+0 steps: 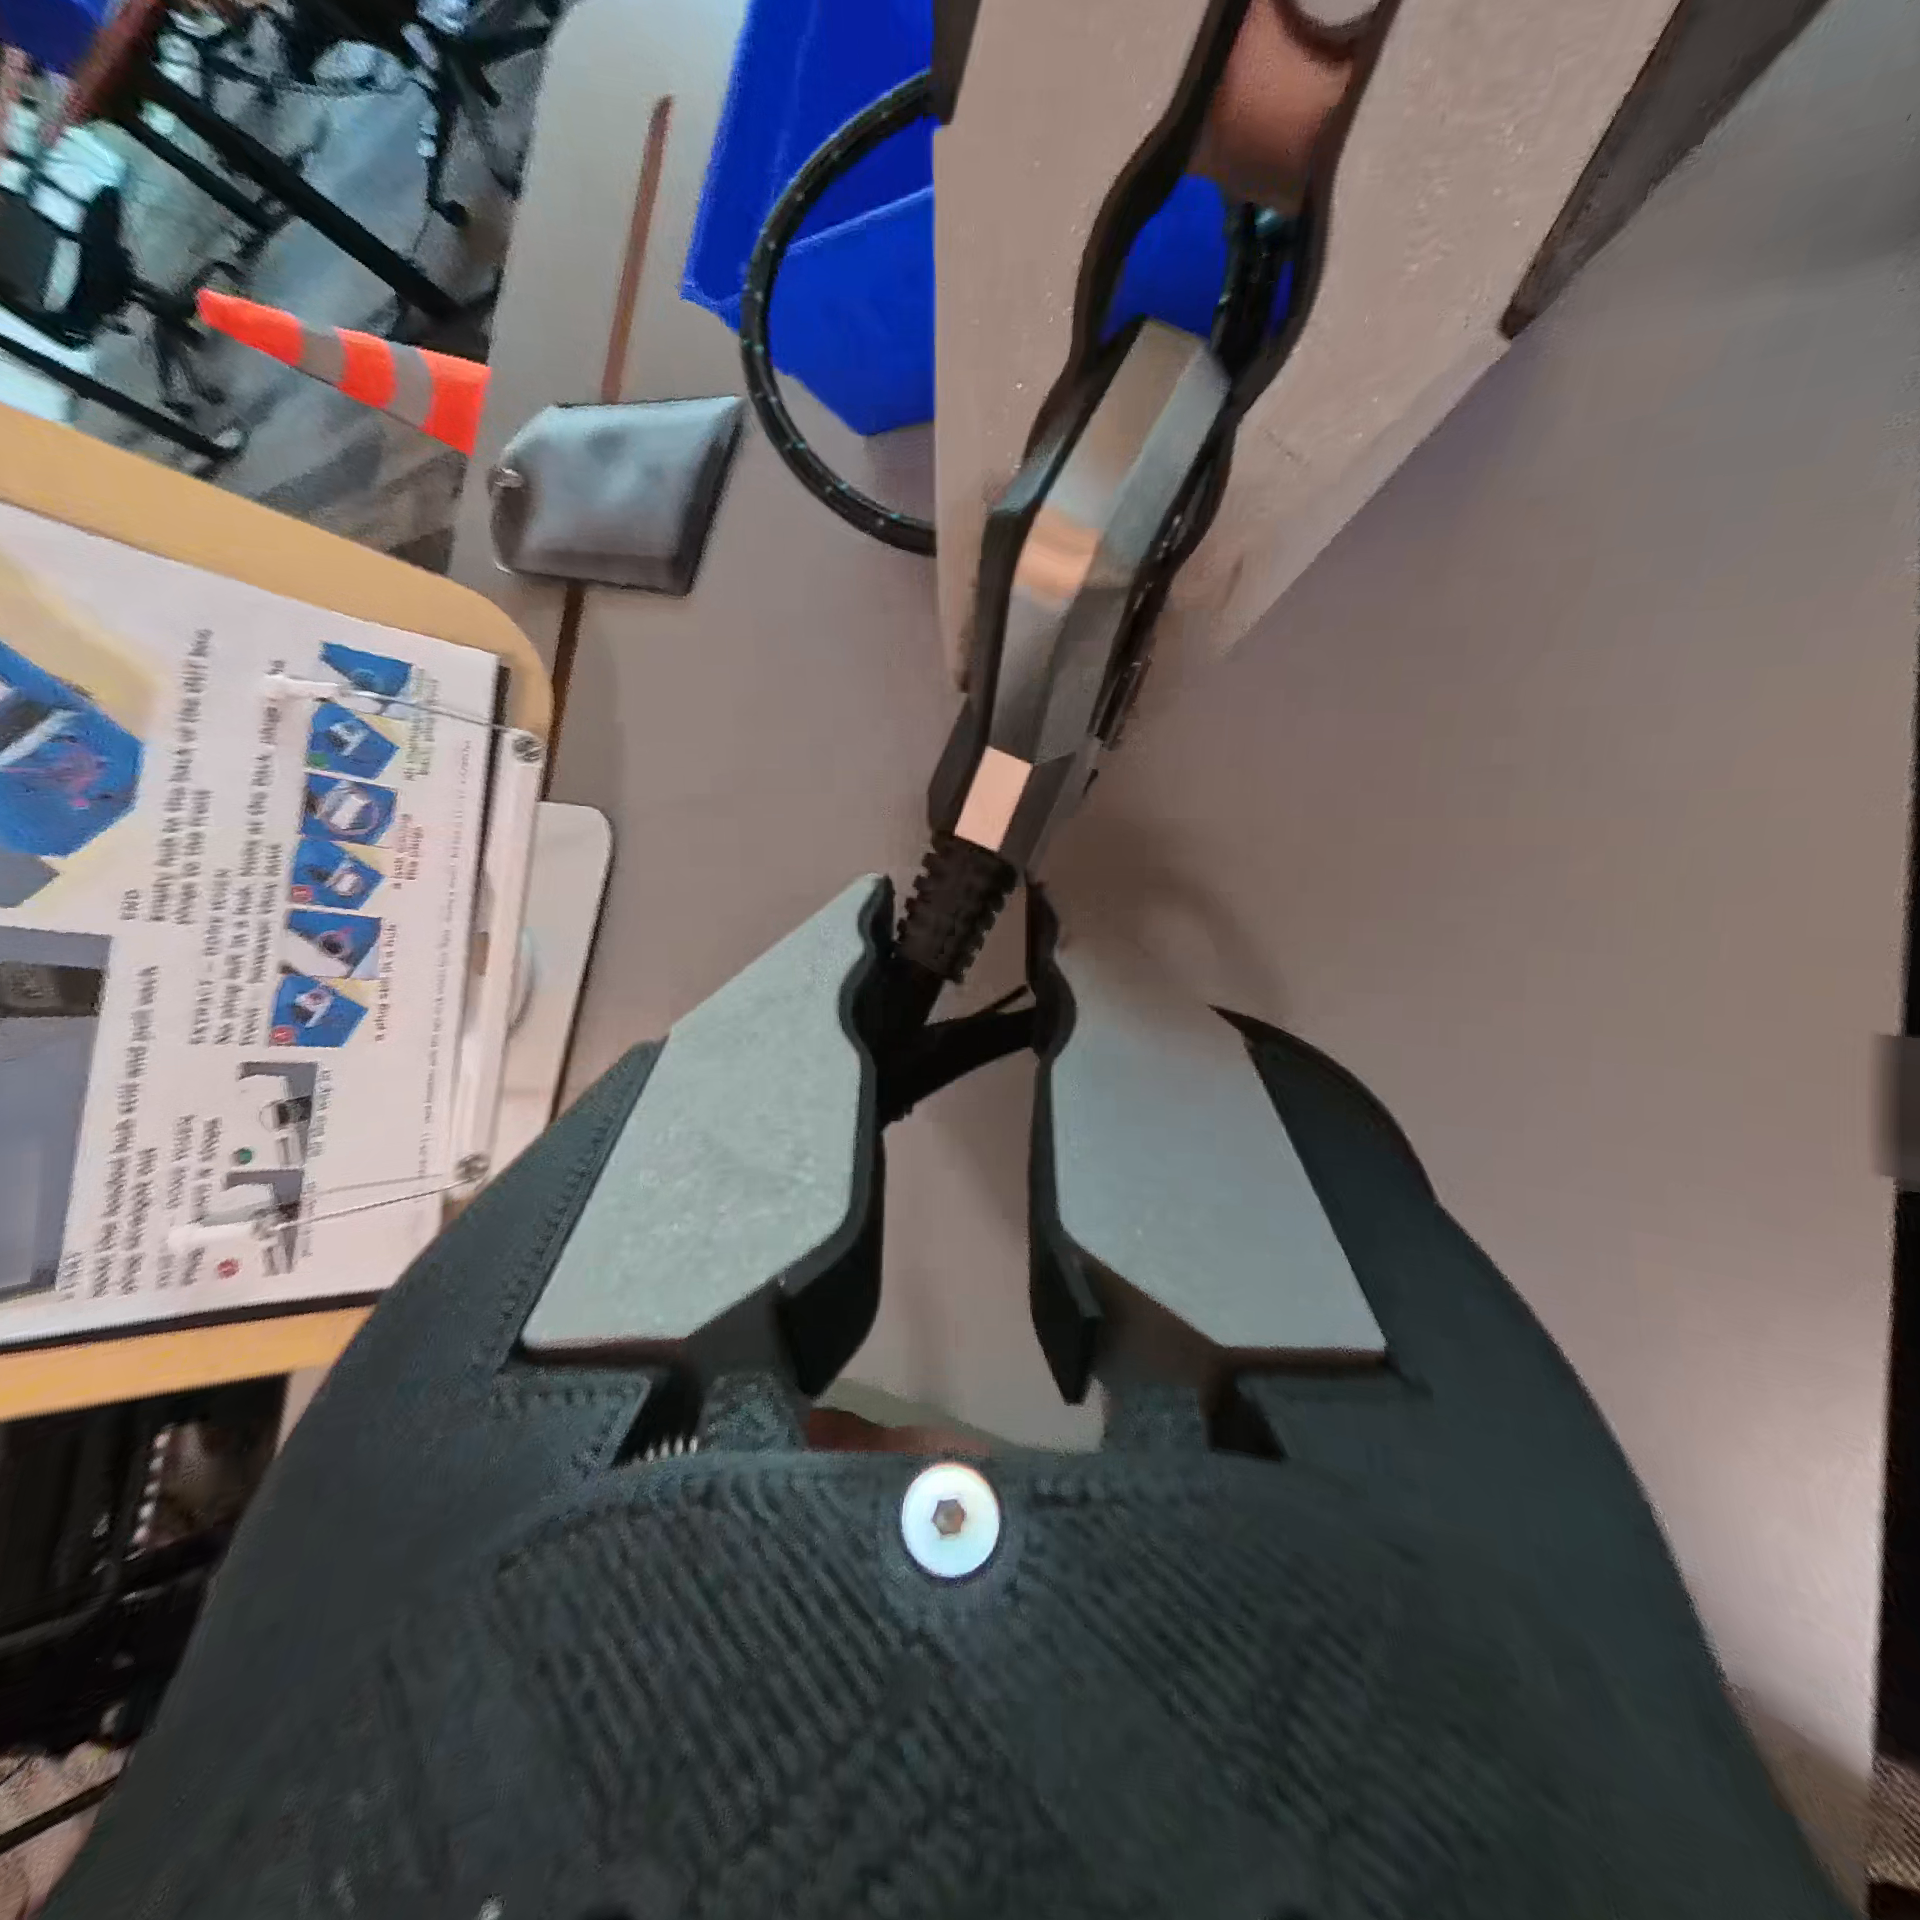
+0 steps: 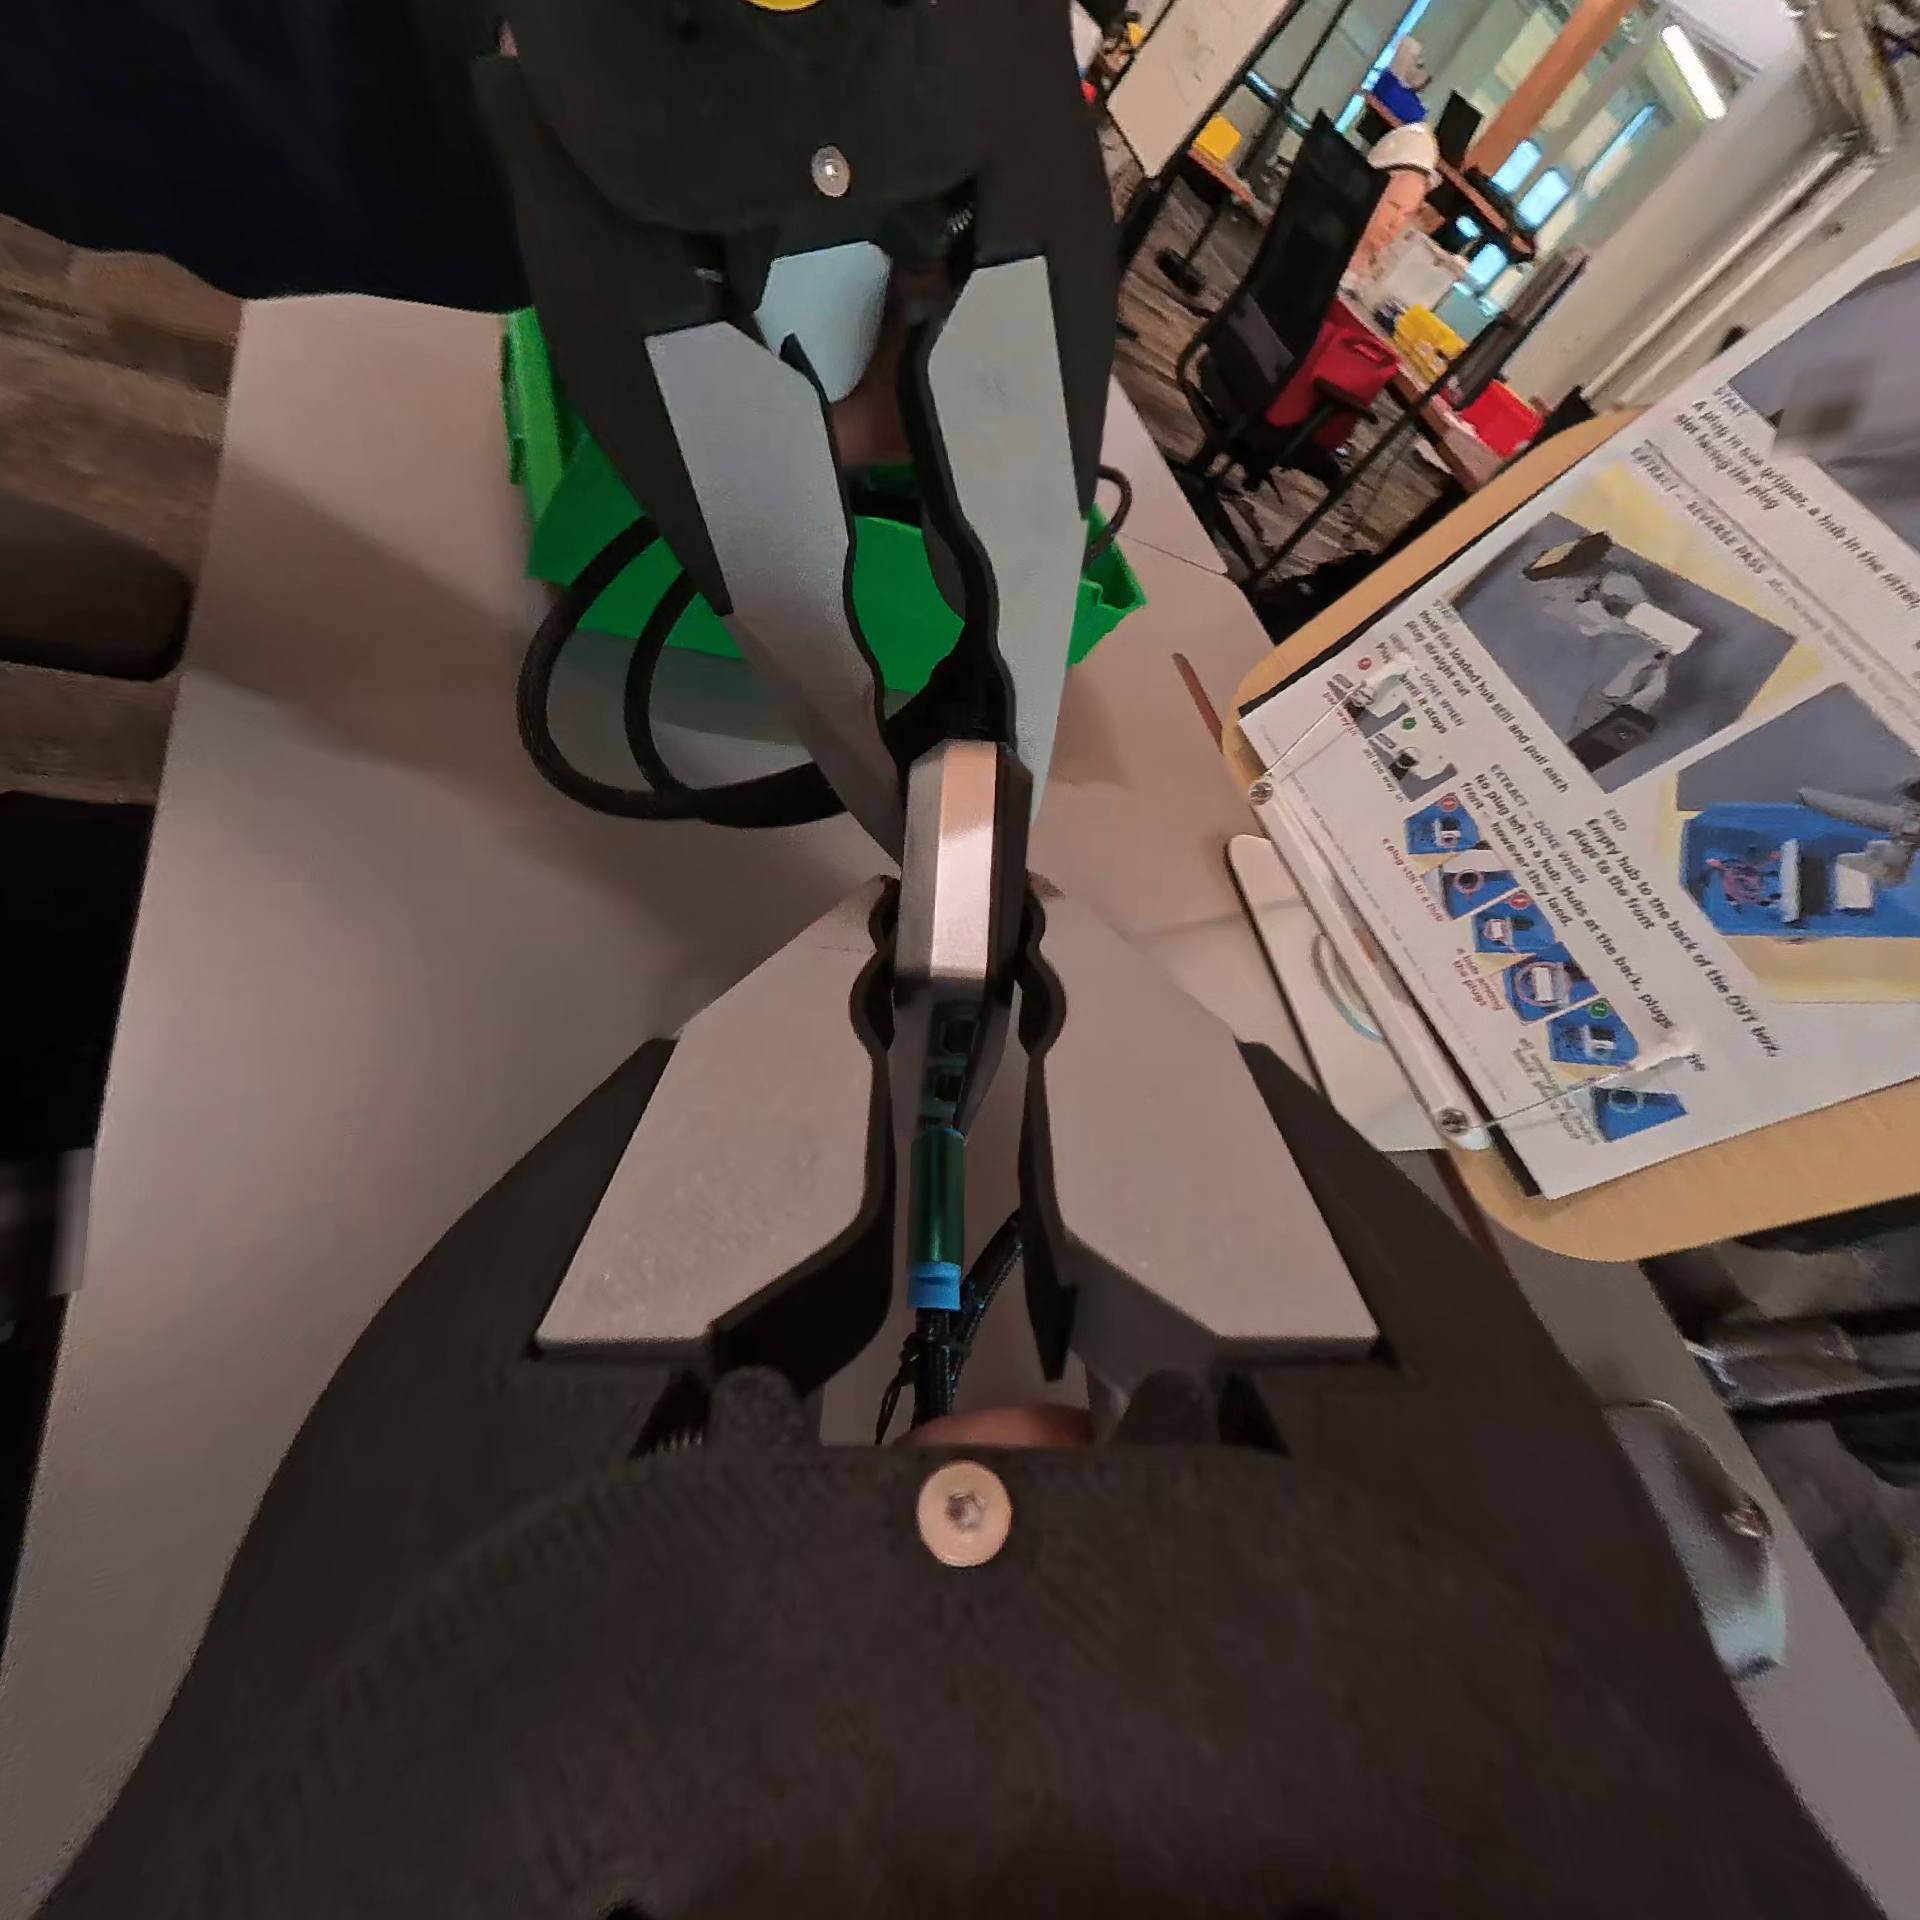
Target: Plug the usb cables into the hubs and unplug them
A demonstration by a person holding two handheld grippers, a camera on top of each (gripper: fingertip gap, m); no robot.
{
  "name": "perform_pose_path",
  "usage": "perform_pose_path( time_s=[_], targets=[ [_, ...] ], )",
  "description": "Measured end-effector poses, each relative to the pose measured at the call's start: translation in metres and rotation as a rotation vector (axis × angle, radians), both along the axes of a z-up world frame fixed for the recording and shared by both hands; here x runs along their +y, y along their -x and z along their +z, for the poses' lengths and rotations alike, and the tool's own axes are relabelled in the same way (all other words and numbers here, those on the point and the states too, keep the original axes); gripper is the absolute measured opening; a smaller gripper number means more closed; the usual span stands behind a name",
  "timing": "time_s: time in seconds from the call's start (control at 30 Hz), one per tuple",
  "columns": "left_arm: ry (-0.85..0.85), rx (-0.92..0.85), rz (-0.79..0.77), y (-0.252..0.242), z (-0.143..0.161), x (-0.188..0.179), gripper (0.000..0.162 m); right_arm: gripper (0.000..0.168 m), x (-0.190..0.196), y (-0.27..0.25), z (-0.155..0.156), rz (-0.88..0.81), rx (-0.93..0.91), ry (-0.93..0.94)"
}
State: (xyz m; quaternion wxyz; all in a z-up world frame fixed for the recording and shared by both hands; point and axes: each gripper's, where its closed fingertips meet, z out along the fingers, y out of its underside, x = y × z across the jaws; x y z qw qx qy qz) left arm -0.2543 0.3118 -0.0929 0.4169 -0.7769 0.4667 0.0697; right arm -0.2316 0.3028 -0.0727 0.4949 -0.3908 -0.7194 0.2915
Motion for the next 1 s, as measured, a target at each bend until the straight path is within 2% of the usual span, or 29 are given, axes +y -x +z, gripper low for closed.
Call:
perform_pose_path(
  time_s=[0.13, 0.23, 0.47, 0.73, 0.83, 1.0],
  targets=[
    [0.048, -0.025, -0.056, -0.015, -0.008, 0.000, 0.017, 0.017, 0.003, -0.015, -0.007, 0.070, -0.028, 0.077],
    [0.078, -0.050, -0.063, -0.018, -0.017, 0.003, 0.016, 0.017, 0.009, -0.021, -0.014, 0.045, -0.045, 0.099],
    [0.025, -0.084, -0.044, -0.016, -0.017, 0.005, 0.014, 0.018, 0.021, -0.036, -0.015, 0.006, 0.019, 0.166],
    [-0.016, -0.125, -0.041, -0.017, -0.015, 0.003, 0.015, 0.019, 0.021, -0.026, -0.021, -0.034, 0.026, -0.001],
    [-0.009, -0.189, -0.042, -0.019, -0.012, -0.001, 0.016, 0.019, 0.018, -0.024, -0.023, -0.030, 0.026, -0.015],
    [-0.027, -0.176, -0.024, -0.019, -0.015, -0.002, 0.016, 0.019, 0.017, -0.024, -0.024, -0.035, 0.009, -0.026]
  ],
)
